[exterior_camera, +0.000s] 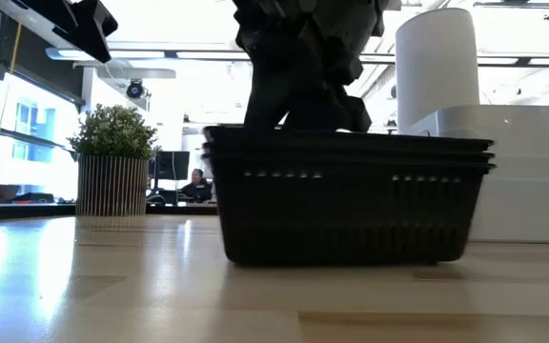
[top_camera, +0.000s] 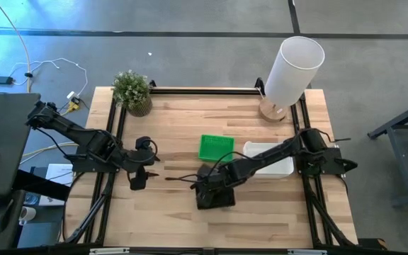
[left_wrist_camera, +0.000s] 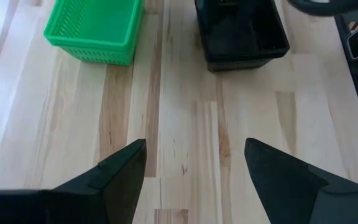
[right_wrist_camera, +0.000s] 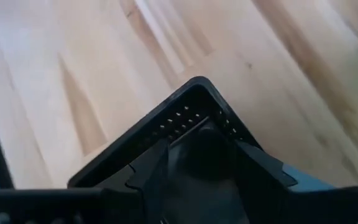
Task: Stack baskets by color
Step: Adjust the stack of the black bins, then return to Home Position
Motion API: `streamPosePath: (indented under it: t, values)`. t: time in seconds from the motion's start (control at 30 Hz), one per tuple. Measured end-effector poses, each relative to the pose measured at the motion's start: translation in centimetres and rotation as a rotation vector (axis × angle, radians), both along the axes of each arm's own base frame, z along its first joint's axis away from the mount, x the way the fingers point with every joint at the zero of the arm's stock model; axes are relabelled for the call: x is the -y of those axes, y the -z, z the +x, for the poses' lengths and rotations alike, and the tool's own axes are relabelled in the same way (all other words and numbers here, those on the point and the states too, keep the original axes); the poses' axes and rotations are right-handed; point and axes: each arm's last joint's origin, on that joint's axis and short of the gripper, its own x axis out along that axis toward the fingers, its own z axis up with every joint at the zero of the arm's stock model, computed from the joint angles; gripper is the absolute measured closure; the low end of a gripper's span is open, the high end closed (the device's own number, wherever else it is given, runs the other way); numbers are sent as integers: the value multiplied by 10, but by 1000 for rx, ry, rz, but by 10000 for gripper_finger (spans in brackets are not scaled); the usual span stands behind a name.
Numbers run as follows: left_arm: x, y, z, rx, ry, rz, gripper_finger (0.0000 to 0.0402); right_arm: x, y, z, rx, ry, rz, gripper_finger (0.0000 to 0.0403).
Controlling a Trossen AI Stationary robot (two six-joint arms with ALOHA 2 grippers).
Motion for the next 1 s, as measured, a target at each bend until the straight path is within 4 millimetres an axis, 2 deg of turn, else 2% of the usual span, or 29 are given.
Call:
streamPosePath:
  t: [0.4,0.5,0.77,1.0]
  values:
    - [0,1,-1,-13,0,4,142,9,1,0,-23,25,-43,242]
    - [0,1,-1,-12,0,4,142,10,-5,1,-27,11,-69,242]
    - [-2,-4,-6,19,3,1,142,13,-47,-3,-127,-40,-245,242]
    - [-6,-27,-14,125,22,17,143,24,-97,-18,-247,-39,-499,242]
